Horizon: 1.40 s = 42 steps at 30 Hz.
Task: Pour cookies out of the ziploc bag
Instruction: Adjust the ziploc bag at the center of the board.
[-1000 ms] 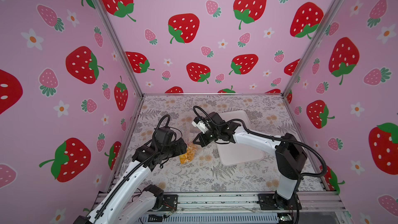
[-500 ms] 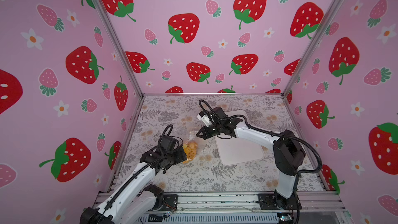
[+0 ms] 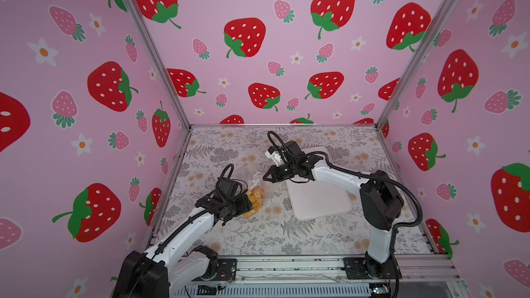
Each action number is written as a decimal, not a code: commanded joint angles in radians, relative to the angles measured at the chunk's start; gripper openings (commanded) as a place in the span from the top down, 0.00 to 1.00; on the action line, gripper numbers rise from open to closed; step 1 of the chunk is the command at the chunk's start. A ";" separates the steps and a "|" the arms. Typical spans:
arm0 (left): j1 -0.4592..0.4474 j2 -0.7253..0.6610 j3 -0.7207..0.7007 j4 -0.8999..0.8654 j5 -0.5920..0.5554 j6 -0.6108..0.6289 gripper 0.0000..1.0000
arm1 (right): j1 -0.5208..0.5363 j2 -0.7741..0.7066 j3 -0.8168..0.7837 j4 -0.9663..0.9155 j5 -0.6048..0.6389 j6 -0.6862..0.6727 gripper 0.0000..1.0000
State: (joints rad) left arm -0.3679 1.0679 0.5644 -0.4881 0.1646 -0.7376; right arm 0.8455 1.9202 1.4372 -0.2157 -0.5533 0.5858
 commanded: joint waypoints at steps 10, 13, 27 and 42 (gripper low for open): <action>0.006 0.031 -0.055 0.078 0.053 -0.013 0.27 | -0.034 0.049 0.046 0.062 -0.051 0.072 1.00; 0.007 0.059 -0.055 0.106 0.071 -0.013 0.30 | -0.035 0.050 0.046 0.067 -0.054 0.078 1.00; 0.006 0.152 -0.023 0.158 0.091 0.001 0.62 | -0.040 0.049 0.031 0.075 -0.063 0.086 1.00; 0.006 0.096 0.041 0.063 0.055 0.037 0.92 | -0.040 0.008 -0.007 0.083 -0.071 0.099 1.00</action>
State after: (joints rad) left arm -0.3664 1.1770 0.5598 -0.3828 0.2413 -0.7162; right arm 0.8101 1.9575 1.4487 -0.1513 -0.6140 0.6621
